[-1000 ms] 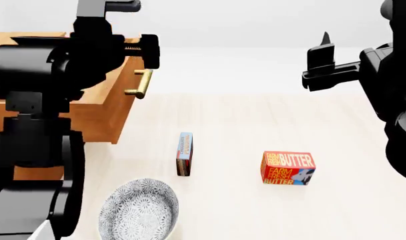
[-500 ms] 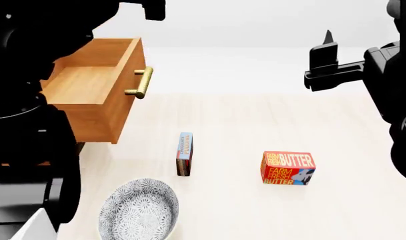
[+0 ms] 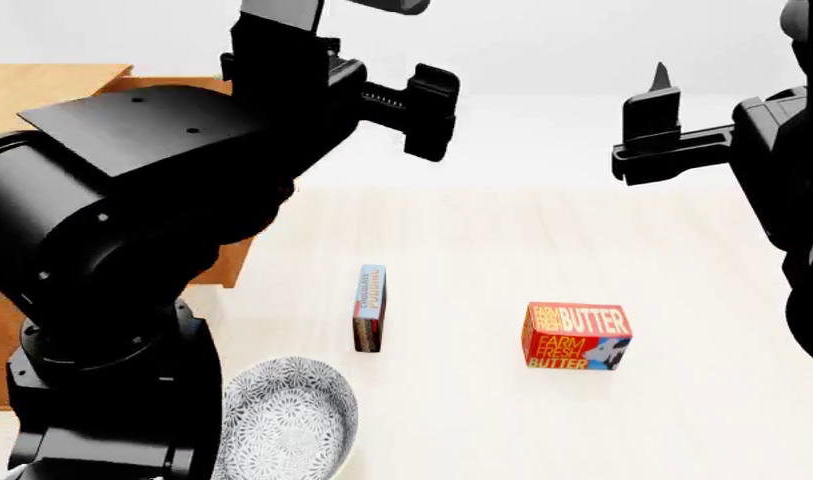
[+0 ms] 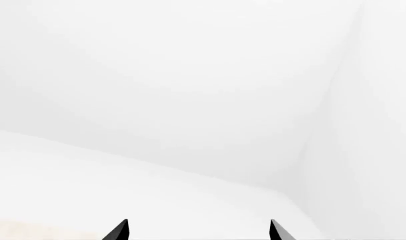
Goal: Put the chocolate pudding in the top drawer of the cabinet and close it.
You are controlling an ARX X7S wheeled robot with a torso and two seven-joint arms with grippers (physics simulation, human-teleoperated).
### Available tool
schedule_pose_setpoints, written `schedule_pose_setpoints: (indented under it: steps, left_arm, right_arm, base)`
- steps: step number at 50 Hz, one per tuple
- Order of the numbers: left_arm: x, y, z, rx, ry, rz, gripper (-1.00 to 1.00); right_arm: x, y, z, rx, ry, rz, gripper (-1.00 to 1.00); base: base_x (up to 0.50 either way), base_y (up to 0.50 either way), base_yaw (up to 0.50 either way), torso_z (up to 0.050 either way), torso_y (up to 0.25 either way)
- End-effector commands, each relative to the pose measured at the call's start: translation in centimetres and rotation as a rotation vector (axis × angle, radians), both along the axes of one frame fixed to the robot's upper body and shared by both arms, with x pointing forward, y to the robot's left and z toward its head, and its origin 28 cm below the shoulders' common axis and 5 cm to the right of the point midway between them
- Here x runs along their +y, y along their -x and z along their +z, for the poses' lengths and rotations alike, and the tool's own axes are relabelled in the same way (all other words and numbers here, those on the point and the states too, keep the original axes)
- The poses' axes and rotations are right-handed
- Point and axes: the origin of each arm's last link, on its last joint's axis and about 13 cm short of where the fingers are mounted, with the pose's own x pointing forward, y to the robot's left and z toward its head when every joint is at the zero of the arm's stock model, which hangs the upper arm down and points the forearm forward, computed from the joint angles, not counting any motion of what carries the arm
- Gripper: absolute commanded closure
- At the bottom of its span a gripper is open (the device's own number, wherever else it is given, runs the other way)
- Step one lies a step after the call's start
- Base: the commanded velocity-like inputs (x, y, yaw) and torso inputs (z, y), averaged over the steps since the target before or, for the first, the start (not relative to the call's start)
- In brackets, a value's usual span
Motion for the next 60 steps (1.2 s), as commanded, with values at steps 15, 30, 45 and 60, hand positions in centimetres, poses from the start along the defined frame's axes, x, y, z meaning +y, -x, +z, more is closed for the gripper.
schedule_pose_setpoints:
  steps: [15,30,45,60]
  left_arm:
    - [-3.4,-0.9,-8.3,0.173,-0.086,-0.056,-1.0]
    - [-4.3,-1.9,-11.6,0.291,-0.145,-0.018,-1.0]
    - [-4.2,-3.0,-13.9,0.368,-0.165,0.028,-1.0]
    - [-4.0,-3.9,-14.6,0.395,-0.14,0.091,-1.0]
  right_arm:
    - [-0.3,0.2,-0.5,0.004,-0.01,-0.005,-1.0]
    - [-0.5,0.0,-0.8,0.01,-0.017,-0.01,-1.0]
    - [-0.7,-0.1,-1.1,0.015,-0.021,-0.016,-1.0]
    - [-0.8,-0.2,-1.3,0.02,-0.025,-0.019,-1.0]
  base:
    - [0.0,0.0,0.0,0.0,0.0]
    - [0.0,0.0,0.0,0.0,0.0]
    - [0.0,0.0,0.0,0.0,0.0]
    - [0.0,0.0,0.0,0.0,0.0]
